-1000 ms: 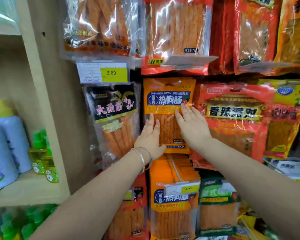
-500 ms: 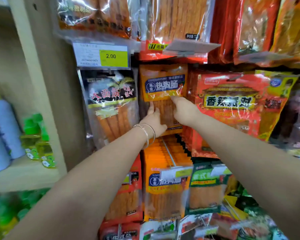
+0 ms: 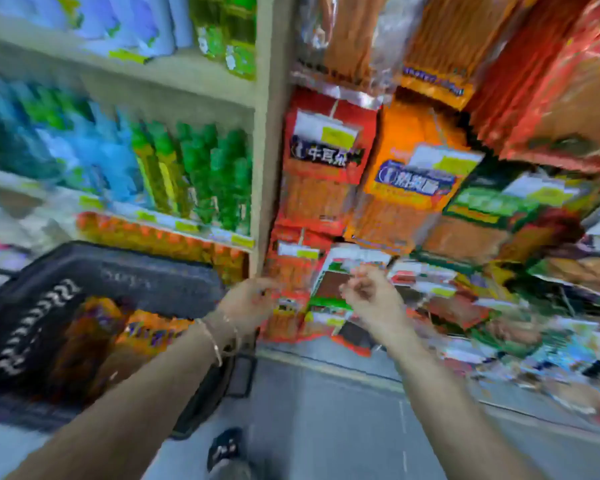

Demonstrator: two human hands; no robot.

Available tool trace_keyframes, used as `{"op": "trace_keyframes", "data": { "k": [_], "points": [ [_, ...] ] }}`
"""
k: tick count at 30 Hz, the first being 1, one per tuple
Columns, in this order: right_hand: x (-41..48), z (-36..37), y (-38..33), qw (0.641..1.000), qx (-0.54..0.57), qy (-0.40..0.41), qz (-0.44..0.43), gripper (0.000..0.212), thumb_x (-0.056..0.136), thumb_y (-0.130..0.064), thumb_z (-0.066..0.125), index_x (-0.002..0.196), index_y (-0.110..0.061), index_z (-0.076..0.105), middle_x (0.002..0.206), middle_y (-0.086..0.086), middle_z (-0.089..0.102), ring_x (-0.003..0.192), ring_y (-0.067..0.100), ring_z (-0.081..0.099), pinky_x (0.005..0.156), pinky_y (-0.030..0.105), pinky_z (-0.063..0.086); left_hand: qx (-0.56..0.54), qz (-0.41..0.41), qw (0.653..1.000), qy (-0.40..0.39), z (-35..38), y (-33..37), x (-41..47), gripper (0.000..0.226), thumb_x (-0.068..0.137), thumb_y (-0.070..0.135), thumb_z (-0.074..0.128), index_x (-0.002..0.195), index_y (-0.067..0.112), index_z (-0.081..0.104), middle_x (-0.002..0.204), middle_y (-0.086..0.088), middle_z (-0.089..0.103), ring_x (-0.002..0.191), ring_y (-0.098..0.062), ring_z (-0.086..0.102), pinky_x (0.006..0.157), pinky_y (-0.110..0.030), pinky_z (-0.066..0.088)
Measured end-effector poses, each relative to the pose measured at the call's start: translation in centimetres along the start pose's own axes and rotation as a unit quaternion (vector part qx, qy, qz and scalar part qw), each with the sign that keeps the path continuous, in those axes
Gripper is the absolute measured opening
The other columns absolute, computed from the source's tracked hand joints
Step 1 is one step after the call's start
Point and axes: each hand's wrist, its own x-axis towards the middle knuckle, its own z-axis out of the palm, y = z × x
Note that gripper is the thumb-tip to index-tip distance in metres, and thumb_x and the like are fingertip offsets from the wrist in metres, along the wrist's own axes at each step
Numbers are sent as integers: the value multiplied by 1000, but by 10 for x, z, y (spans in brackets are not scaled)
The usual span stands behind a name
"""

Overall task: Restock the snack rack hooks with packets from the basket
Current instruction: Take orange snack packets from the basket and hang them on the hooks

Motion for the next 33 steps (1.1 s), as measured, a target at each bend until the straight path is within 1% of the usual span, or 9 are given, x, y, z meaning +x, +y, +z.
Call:
{"op": "trace_keyframes", "data": {
  "k": [3,7,12,18,22,26,28,30,33],
  "points": [
    [-44,80,24,994,4,-96,60,25,80,4,67,96,-12,57,79,1,53,74,18,51,75,36,45,44,-101,994,26,-21,-84,-39,23,89,-5,51,107,-5,65,101,-31,64,94,-46,59,78,-36,45],
    [-79,188,33,972,-26,-212,100,31,82,-4,68,110,-5,56,89,0,51,64,3,47,63,6,36,57,-224,971,68,-68,-173,-78,16,86,-7,55,94,-11,67,94,-38,62,93,-51,58,78,-47,44],
    [-79,305,14,933,-54,-322,152,35,87,-24,64,120,-19,54,99,-8,52,79,8,56,66,7,37,62,-312,944,94,-150,-264,-87,23,84,2,55,102,4,70,98,-20,68,91,-35,64,76,-33,50],
    [-37,420,18,888,-108,-382,230,40,92,-30,57,129,-22,46,110,-5,50,95,13,55,78,25,41,63,-354,932,51,-223,-346,-47,27,86,10,54,111,14,65,106,-11,67,95,-30,65,68,-26,47],
    [-17,475,61,863,-119,-359,337,42,92,-27,57,130,-17,45,119,3,57,98,17,55,78,27,40,68,-372,926,6,-237,-395,-10,27,88,10,54,114,12,63,109,-15,66,98,-32,63,72,-25,46],
    [-6,508,113,858,-63,-221,459,27,94,-19,54,119,-8,58,116,13,63,103,29,60,93,38,46,60,-387,919,-39,-227,-435,19,22,89,15,51,107,18,62,97,-7,65,93,-32,63,68,-26,43],
    [-3,518,137,854,-51,-170,489,22,97,-20,49,110,-11,64,108,11,65,89,24,60,79,33,47,51,-385,920,-46,-217,-453,33,12,88,14,51,87,23,59,78,5,58,78,-22,60,64,-24,42],
    [-3,527,159,849,-47,-135,508,23,100,-24,43,97,-19,65,90,4,65,71,15,56,59,26,41,50,-381,922,-52,-207,-470,43,10,89,15,50,88,24,55,76,9,55,67,-9,53,58,-19,39],
    [-5,541,194,831,-33,-113,544,30,101,-28,42,107,-12,66,94,10,66,84,28,63,72,31,51,53,-378,922,-69,-195,-491,55,18,91,19,48,103,16,61,80,4,59,65,-10,53,56,-22,39]
  ]
}}
